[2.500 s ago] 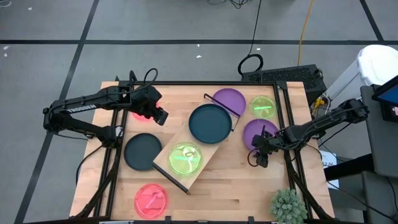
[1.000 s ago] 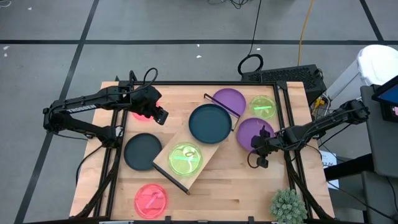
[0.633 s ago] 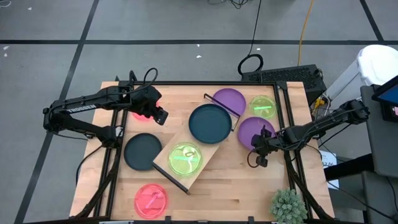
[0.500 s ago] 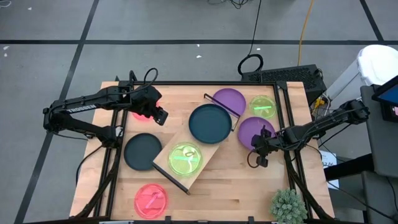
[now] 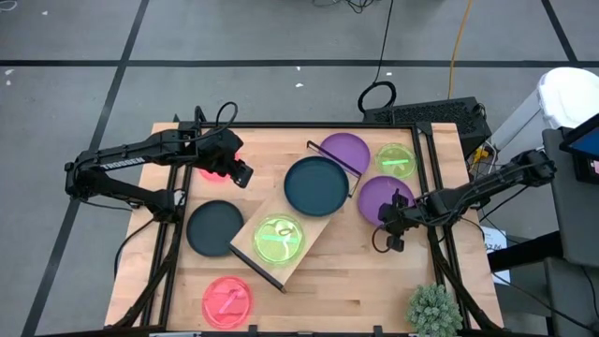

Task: Place and stack plates onto a shelf
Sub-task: Stack the bottom purple plate on top of the black plate on the shelf

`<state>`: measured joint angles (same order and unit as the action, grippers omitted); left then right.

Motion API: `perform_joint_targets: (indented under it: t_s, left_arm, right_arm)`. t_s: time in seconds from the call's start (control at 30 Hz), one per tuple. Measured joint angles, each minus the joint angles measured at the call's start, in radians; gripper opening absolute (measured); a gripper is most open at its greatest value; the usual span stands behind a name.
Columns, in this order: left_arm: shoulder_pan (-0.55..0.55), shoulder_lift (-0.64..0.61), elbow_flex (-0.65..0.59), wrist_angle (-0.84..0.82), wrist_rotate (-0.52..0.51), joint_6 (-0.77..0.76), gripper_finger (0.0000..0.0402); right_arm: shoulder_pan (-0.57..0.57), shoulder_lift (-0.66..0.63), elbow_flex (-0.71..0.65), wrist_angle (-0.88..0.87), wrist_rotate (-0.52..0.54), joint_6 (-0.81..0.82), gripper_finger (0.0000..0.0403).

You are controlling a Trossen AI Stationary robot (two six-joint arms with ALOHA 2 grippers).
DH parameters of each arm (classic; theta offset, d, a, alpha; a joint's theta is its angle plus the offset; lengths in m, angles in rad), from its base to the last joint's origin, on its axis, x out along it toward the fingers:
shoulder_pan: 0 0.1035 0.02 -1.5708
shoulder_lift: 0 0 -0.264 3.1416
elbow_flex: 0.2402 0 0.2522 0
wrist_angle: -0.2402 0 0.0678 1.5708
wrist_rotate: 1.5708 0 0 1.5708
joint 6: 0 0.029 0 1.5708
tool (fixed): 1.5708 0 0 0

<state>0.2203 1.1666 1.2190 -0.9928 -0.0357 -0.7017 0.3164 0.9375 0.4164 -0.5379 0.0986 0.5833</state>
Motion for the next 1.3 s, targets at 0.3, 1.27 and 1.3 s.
perform_joint_targets:
  t_s: [0.3, 1.27, 1.3]
  left_arm:
    - [0.000, 0.000, 0.000, 0.000, -0.002, 0.003, 0.0095]
    - [0.000, 0.000, 0.000, 0.000, -0.045, 0.037, 0.0095]
    - [0.000, 0.000, 0.000, 0.000, -0.045, 0.037, 0.0095]
  right_arm:
    - [0.000, 0.000, -0.023, 0.007, 0.034, -0.123, 0.0147]
    - [0.000, 0.000, 0.185, -0.208, 0.072, 0.046, 0.0001]
    - [0.000, 0.000, 0.214, -0.245, 0.082, 0.065, 0.0001]
